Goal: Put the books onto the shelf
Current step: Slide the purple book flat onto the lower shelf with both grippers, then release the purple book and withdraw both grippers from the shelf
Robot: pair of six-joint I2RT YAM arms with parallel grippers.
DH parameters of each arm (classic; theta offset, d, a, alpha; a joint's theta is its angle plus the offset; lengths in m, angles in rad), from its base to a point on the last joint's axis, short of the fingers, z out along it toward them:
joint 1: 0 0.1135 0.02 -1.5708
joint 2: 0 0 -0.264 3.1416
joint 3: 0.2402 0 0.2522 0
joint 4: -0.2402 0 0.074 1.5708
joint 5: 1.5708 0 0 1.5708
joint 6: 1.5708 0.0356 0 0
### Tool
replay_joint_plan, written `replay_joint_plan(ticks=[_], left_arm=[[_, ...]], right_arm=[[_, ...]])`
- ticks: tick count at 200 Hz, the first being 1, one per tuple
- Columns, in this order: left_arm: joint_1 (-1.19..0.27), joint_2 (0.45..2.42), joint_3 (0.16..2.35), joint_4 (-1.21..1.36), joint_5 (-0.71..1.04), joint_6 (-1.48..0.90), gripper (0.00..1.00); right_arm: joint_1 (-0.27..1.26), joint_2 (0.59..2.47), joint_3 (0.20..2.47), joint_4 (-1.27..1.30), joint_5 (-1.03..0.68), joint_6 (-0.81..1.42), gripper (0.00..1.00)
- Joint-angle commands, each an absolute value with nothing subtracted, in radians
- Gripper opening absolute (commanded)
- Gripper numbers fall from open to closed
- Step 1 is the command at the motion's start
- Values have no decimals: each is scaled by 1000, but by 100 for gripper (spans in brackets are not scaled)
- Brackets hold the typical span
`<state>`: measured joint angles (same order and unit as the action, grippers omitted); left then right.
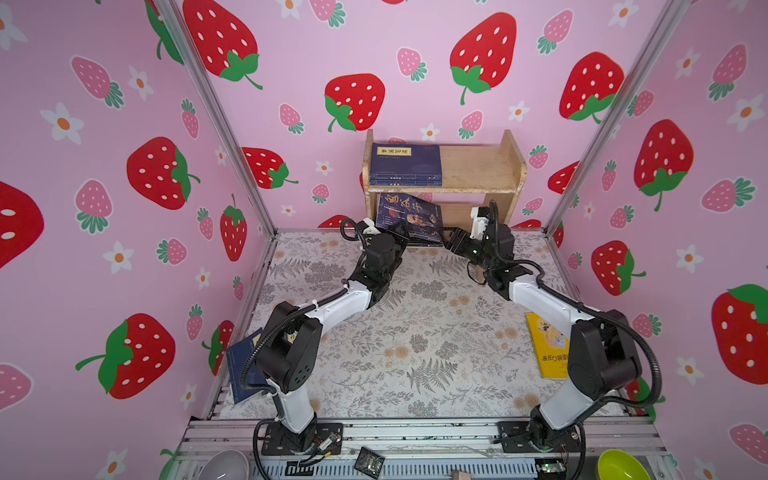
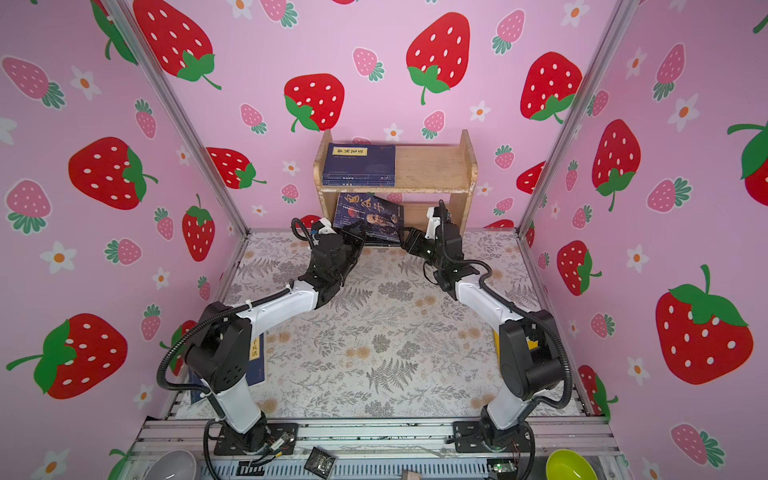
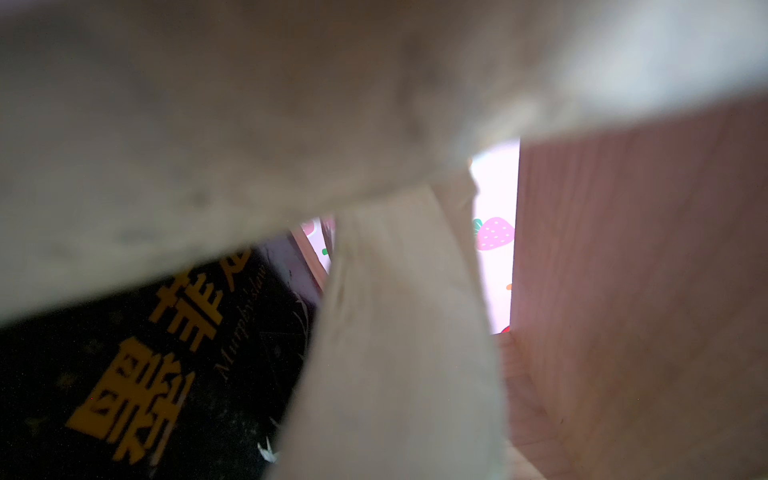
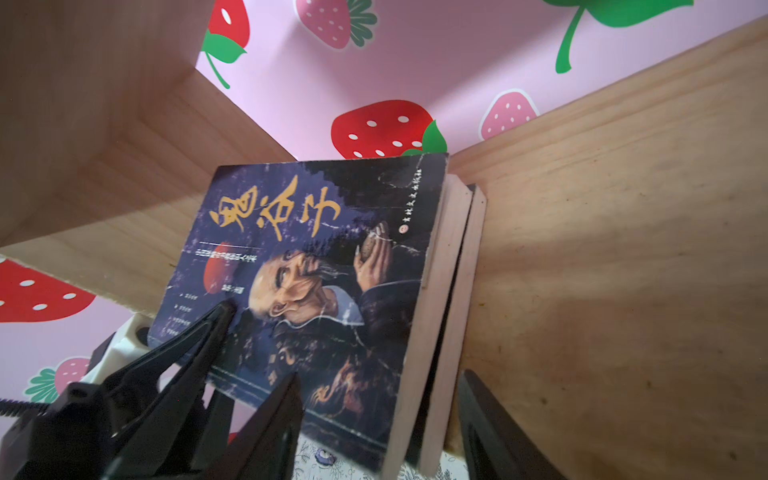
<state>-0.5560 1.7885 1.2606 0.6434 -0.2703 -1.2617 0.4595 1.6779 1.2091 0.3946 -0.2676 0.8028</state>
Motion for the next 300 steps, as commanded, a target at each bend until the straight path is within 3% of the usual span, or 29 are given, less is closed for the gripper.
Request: replay_joint_plan(ticks=[1, 18, 103, 112, 160, 164, 190, 236, 287, 300], left_arm=[[-545, 1768, 1316, 696, -267, -1259, 0], [-543, 1773, 1317, 689, -249, -1259, 0], [-557, 1781, 1337, 570, -235, -1246, 0], [-561, 1781, 1339, 565, -239, -1234, 0], [-561, 1794, 1356, 521, -224, -1227, 4], [-561, 1795, 1358, 519, -222, -1227, 10], [-562, 1790, 1347, 510, -214, -1229, 18], [-556, 1719, 1344, 368, -213, -1200, 54], [-495, 1548, 1376, 56, -223, -1022, 79], [-451, 1506, 1376, -4, -180, -977, 81]], right_arm=[[454, 1710, 1249, 408, -288, 807, 56], [458, 1727, 1259, 409, -287, 813, 52], [481, 1755, 1285, 399, -247, 787, 52], [485, 1759, 1291, 388, -240, 781, 47], [495, 1776, 1293, 361, -212, 775, 40], [497, 1778, 1294, 357, -207, 773, 39], [502, 1791, 1296, 331, -177, 767, 35], [506, 1812, 1295, 313, -158, 771, 30], [520, 1815, 1293, 316, -158, 769, 29], [526, 1813, 1290, 316, -157, 767, 29]])
